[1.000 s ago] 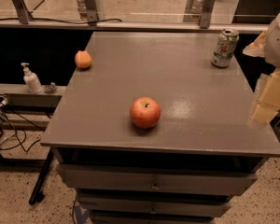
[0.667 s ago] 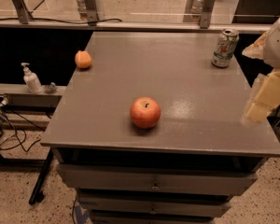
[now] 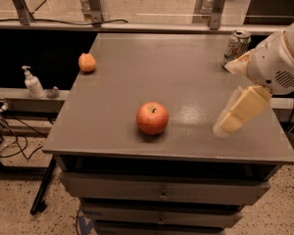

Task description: Move apple near orange

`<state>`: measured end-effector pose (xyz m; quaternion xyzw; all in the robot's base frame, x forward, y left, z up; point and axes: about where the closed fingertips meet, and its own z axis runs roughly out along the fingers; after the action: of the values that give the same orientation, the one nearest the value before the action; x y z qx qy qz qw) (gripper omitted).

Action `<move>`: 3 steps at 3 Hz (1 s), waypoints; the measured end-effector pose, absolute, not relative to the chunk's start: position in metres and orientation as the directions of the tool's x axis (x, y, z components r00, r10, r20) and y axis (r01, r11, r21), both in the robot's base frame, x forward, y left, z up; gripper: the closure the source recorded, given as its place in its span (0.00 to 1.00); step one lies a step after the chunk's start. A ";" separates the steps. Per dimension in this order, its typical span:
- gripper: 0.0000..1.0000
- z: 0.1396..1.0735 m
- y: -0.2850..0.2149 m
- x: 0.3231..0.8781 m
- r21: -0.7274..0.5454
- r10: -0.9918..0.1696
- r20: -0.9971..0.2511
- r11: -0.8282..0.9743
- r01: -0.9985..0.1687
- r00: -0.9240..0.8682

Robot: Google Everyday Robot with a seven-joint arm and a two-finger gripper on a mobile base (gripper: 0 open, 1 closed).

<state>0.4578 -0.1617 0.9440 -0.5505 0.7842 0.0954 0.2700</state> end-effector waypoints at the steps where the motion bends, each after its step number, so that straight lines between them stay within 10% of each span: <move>1: 0.00 0.933 -0.127 0.468 -0.107 -0.749 -0.623 0.366 -0.924 -0.225; 3: 0.00 0.900 -0.074 0.479 -0.009 -0.640 -0.732 0.350 -0.937 -0.232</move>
Offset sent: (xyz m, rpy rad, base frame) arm 0.0242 0.0970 -0.0432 0.3399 0.0364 0.0518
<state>0.4791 -0.0739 0.8999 -0.5242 0.7521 0.2243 0.3306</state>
